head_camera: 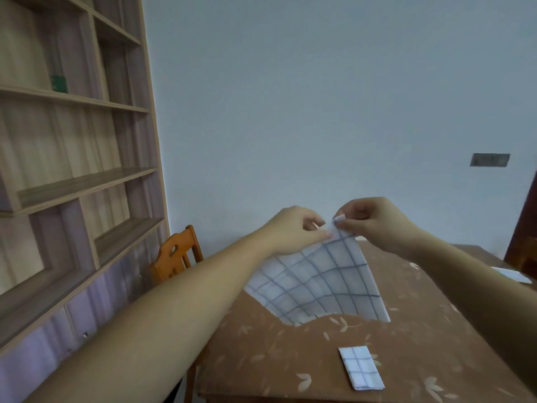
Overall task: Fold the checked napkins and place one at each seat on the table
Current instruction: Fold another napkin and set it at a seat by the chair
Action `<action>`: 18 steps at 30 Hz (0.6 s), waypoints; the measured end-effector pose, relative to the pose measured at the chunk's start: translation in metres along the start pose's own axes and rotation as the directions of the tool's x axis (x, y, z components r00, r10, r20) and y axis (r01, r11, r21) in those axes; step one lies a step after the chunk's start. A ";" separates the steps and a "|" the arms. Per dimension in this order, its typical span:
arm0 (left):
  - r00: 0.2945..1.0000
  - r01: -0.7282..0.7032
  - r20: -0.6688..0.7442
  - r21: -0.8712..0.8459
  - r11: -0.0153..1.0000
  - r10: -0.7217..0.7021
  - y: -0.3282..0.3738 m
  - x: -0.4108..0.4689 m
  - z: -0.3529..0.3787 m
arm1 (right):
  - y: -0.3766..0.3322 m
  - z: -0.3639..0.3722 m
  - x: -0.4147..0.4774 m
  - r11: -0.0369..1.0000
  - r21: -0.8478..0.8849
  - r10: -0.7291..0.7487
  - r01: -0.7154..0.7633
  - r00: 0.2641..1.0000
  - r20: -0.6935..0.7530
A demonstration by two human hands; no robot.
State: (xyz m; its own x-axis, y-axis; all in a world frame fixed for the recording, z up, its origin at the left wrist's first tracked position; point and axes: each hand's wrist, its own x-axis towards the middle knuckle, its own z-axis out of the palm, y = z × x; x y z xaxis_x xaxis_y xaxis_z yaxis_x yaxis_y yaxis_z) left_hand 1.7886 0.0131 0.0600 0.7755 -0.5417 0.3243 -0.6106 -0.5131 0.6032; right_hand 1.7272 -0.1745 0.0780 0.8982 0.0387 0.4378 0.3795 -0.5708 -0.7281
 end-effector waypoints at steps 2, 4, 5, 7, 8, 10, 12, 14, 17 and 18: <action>0.999 -0.015 -0.037 -0.117 0.993 0.011 0.000 0.006 0.002 | -0.005 0.004 0.003 0.998 0.065 0.002 -0.001 1.000 -0.012; 0.999 0.026 -0.033 -0.248 0.969 -0.035 -0.003 0.005 0.000 | -0.003 0.001 0.004 0.999 0.012 0.036 -0.036 0.999 -0.012; 0.998 0.046 -0.030 -0.299 0.953 -0.058 -0.004 0.004 -0.002 | 0.000 -0.002 0.003 0.996 -0.069 0.058 -0.056 0.998 0.028; 0.995 0.081 -0.024 -0.387 0.918 -0.098 -0.009 0.002 -0.006 | 0.005 -0.007 -0.003 0.975 -0.202 0.118 -0.091 0.985 0.124; 0.993 0.094 -0.025 -0.431 0.898 -0.116 -0.011 0.001 -0.008 | 0.007 -0.009 -0.005 0.971 -0.211 0.144 -0.111 0.979 0.147; 0.989 0.111 -0.031 -0.503 0.857 -0.147 -0.018 0.001 -0.011 | 0.013 -0.013 -0.009 0.978 -0.152 0.164 -0.139 0.973 0.161; 0.988 0.126 -0.009 -0.549 0.826 -0.157 -0.021 0.003 -0.012 | 0.015 -0.014 -0.010 0.985 -0.095 0.159 -0.144 0.973 0.170; 0.988 0.129 0.006 -0.585 0.801 -0.155 -0.018 0.005 -0.008 | 0.015 -0.014 -0.008 0.987 -0.084 0.152 -0.139 0.972 0.177; 0.985 0.104 -0.042 -0.629 0.770 -0.167 -0.015 0.009 -0.004 | 0.017 -0.021 -0.005 0.978 -0.144 0.176 -0.151 0.968 0.180; 0.982 0.098 -0.059 -0.646 0.757 -0.177 -0.017 0.011 -0.004 | 0.020 -0.024 -0.006 0.977 -0.152 0.176 -0.150 0.969 0.175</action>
State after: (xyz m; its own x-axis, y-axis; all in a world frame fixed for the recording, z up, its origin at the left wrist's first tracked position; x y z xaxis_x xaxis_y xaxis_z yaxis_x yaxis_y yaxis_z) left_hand 1.8079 0.0185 0.0563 0.8794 -0.4023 0.2547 -0.2829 -0.0113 0.9591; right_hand 1.7241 -0.2053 0.0735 0.9758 0.0805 0.2034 0.2020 -0.6884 -0.6967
